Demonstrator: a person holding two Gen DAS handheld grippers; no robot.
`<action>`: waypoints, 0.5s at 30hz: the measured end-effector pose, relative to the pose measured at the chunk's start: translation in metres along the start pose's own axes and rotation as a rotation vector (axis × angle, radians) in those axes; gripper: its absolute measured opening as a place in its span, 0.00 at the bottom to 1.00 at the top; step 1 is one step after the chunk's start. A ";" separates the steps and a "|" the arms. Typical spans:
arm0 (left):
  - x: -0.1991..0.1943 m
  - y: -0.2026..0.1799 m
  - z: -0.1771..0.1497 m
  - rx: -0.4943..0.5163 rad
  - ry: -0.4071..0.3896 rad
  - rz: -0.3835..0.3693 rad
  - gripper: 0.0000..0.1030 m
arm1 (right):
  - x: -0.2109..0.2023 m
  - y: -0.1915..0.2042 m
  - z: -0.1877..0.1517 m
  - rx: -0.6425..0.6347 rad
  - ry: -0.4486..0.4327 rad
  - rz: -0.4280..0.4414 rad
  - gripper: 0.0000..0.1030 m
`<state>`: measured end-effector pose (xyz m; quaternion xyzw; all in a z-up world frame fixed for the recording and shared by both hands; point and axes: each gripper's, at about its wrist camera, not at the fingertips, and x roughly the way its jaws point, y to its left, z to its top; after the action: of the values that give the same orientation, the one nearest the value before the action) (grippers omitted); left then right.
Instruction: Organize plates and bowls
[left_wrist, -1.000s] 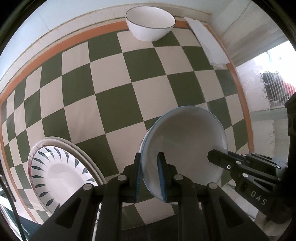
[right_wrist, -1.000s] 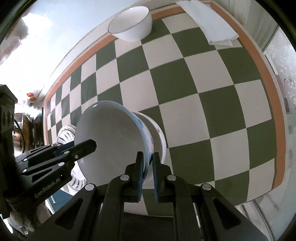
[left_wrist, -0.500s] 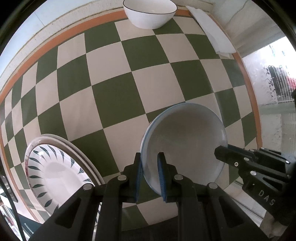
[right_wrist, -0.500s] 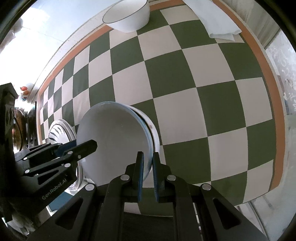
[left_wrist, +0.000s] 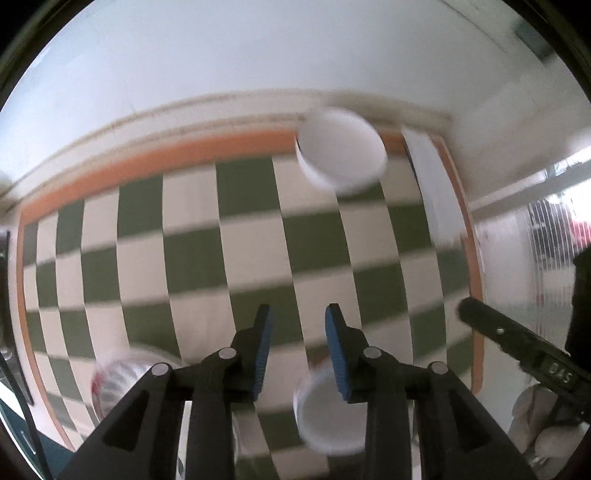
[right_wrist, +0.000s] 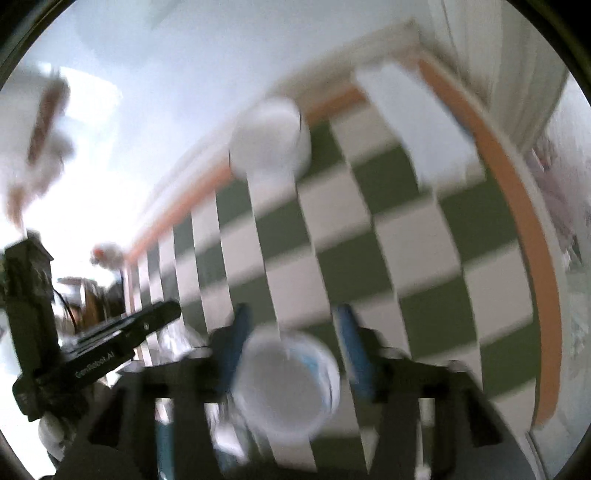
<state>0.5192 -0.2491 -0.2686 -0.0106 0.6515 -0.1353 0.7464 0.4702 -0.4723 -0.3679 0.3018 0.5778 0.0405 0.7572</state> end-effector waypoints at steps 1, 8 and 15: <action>0.004 0.001 0.015 -0.012 -0.007 0.004 0.26 | 0.002 0.001 0.019 0.003 -0.034 -0.002 0.58; 0.053 0.001 0.103 -0.042 0.009 0.022 0.26 | 0.051 0.011 0.118 -0.018 -0.041 -0.006 0.58; 0.101 -0.004 0.140 -0.024 0.073 0.040 0.26 | 0.105 0.015 0.173 -0.062 0.033 -0.073 0.58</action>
<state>0.6669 -0.2969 -0.3452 -0.0016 0.6799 -0.1127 0.7246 0.6646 -0.4886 -0.4236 0.2561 0.5994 0.0359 0.7575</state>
